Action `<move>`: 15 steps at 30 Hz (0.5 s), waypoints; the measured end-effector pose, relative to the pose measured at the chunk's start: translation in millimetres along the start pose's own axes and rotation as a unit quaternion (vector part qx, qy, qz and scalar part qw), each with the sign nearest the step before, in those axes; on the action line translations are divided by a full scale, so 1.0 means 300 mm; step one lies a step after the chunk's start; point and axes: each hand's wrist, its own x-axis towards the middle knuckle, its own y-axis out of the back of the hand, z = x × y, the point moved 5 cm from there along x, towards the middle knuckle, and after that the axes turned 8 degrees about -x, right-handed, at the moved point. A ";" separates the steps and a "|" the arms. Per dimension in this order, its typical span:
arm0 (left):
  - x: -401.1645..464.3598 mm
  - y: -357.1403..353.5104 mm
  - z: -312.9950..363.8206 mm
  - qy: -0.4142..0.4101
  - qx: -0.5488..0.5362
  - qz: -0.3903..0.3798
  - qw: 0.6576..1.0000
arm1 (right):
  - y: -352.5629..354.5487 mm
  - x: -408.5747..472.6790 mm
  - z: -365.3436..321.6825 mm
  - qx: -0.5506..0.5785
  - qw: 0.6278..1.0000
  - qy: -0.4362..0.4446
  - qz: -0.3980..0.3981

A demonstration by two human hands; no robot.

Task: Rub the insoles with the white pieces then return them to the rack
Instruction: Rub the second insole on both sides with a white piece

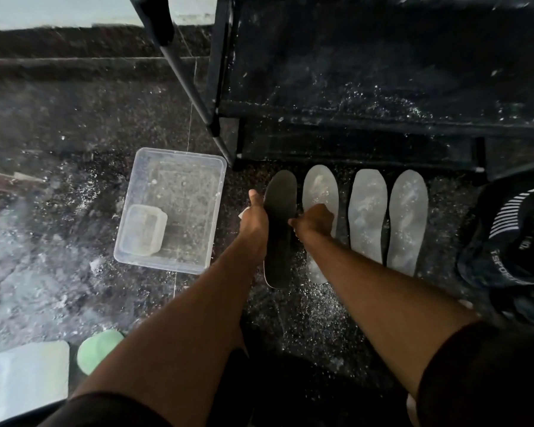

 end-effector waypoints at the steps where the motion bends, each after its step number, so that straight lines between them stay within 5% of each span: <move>1: 0.006 0.000 0.001 -0.001 0.003 0.002 1.000 | 0.000 0.001 0.001 0.001 1.000 0.001 0.003; 10: -0.017 0.005 0.042 -0.092 0.091 0.078 0.989 | 0.050 -0.030 0.012 0.014 0.999 0.035 0.020; 15: -0.046 -0.120 0.057 -0.026 -0.076 -0.027 0.996 | 0.170 -0.021 0.077 -0.003 0.996 0.046 0.079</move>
